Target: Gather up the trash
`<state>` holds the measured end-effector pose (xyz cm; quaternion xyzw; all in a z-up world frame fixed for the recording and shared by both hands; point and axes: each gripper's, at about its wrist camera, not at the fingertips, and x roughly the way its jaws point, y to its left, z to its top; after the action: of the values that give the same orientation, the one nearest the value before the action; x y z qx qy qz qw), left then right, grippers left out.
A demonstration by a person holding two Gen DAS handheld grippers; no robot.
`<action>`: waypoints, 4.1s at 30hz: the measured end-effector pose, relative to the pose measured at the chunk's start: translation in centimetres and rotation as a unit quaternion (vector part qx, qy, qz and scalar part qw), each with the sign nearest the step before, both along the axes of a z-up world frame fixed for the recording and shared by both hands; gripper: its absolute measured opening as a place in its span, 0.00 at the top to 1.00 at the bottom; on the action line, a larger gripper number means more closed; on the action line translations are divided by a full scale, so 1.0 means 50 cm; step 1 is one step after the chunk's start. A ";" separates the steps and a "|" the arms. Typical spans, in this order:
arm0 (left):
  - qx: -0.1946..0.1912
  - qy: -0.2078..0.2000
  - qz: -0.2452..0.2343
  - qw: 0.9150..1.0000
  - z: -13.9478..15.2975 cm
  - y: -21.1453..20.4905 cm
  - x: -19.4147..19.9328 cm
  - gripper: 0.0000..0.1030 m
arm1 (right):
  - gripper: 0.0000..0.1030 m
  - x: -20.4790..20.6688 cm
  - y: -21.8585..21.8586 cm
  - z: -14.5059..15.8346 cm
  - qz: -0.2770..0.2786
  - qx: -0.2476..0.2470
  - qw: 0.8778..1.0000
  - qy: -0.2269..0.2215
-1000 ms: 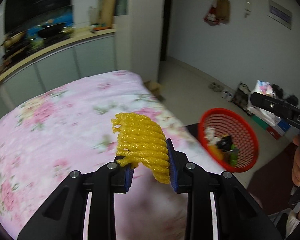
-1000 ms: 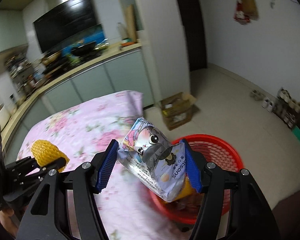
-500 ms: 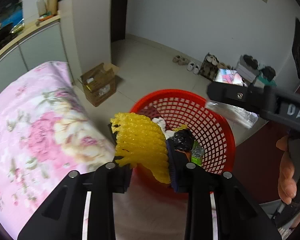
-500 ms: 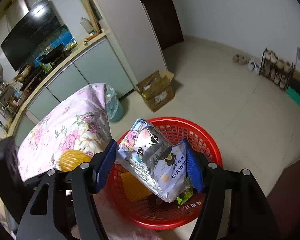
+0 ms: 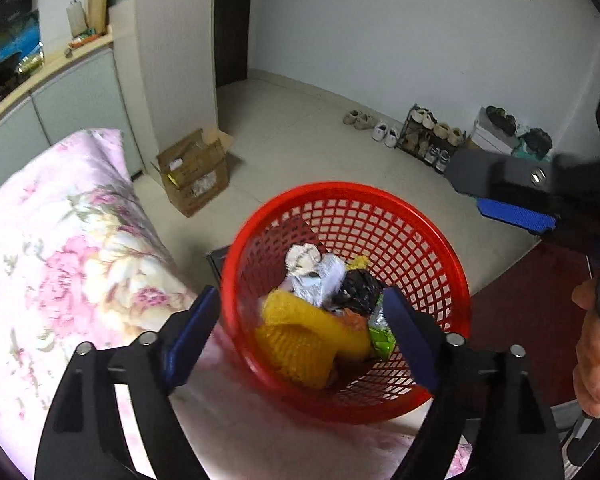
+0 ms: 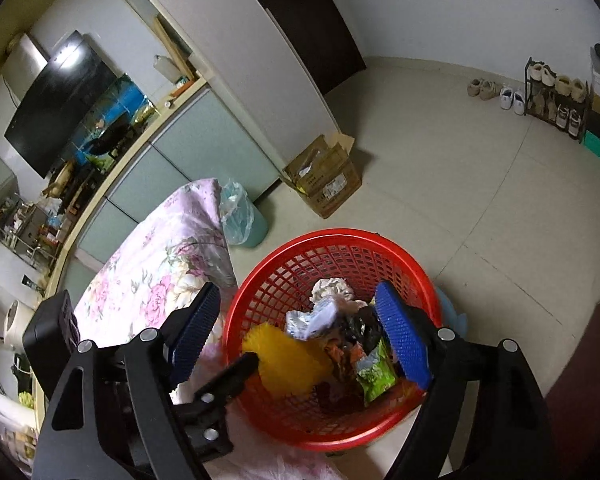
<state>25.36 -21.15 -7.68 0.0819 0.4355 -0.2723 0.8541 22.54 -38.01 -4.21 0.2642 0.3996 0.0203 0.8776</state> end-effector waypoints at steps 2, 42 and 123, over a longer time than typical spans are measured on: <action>0.008 -0.018 0.003 1.000 0.018 0.011 -0.016 0.19 | 0.25 -0.021 0.003 0.013 -0.001 -0.010 1.000 -0.007; 0.032 -0.188 0.197 0.962 0.139 0.227 -0.395 0.09 | 0.13 -0.399 0.194 0.058 0.024 -0.184 0.976 -0.114; 0.019 -0.177 0.178 0.968 0.135 0.195 -0.414 0.09 | 0.13 -0.400 0.173 0.057 0.017 -0.171 0.979 -0.112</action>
<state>4.67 -11.41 -0.93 0.0658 0.2899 -0.0890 0.9506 2.55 -29.38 -1.35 0.0990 0.3004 -0.0040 0.9486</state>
